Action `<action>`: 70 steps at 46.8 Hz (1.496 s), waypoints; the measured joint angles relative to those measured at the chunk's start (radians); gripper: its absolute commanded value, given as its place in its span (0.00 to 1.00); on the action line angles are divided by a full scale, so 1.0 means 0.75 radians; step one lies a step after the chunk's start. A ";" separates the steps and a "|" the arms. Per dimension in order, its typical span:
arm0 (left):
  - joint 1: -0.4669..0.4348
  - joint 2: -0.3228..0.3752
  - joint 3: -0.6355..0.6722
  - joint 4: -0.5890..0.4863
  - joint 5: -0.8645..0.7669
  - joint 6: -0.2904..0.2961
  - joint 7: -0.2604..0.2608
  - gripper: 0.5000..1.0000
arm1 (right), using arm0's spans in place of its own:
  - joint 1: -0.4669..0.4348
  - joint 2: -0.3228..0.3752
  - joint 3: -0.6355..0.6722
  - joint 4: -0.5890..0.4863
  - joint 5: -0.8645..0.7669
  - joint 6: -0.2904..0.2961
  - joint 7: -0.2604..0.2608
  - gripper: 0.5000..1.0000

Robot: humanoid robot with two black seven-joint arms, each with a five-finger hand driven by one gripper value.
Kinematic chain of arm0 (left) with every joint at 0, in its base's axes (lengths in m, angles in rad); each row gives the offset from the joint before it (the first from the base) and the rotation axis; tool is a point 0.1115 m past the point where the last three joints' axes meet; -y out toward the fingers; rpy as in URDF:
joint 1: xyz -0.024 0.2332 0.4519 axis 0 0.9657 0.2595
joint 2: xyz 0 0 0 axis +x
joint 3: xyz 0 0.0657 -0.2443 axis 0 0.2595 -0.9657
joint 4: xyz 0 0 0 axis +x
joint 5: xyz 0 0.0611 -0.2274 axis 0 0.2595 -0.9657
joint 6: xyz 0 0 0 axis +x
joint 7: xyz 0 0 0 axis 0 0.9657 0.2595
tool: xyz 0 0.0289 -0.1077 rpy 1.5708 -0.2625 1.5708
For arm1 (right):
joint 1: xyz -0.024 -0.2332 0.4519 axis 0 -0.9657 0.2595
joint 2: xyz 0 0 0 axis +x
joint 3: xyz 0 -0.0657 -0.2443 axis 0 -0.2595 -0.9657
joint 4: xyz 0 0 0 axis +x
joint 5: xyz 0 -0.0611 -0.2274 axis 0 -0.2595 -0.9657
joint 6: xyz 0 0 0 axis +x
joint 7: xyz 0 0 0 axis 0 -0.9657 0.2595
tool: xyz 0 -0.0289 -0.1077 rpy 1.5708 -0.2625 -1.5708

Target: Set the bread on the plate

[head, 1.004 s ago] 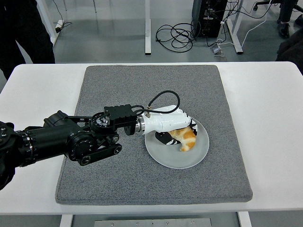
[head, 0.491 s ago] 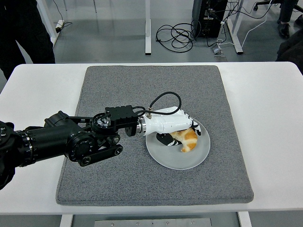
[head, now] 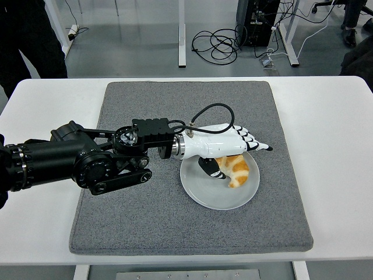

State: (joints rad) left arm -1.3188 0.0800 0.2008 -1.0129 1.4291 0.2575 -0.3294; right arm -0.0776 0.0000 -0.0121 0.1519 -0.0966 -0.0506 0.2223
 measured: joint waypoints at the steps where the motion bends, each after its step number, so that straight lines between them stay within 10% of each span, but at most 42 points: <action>1: -0.011 0.012 -0.001 -0.011 0.000 -0.004 0.000 0.91 | 0.000 0.000 0.000 0.000 0.000 0.000 0.000 1.00; 29: -0.352 0.183 -0.072 -0.138 -0.299 -0.057 -0.097 0.95 | 0.000 0.000 0.000 0.000 0.000 0.000 0.000 1.00; 42: -0.316 0.191 -0.071 -0.122 -0.339 -0.075 -0.089 0.95 | 0.000 0.000 0.000 0.000 0.000 0.000 0.000 1.00; 70: -0.106 0.186 -0.177 0.355 -1.236 -0.082 -0.085 0.95 | -0.001 0.000 0.001 0.000 0.000 0.000 0.000 1.00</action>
State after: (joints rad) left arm -1.3985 0.2195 0.0679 -0.7467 0.5021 0.1962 -0.3930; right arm -0.0784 0.0001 -0.0113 0.1519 -0.0967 -0.0505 0.2226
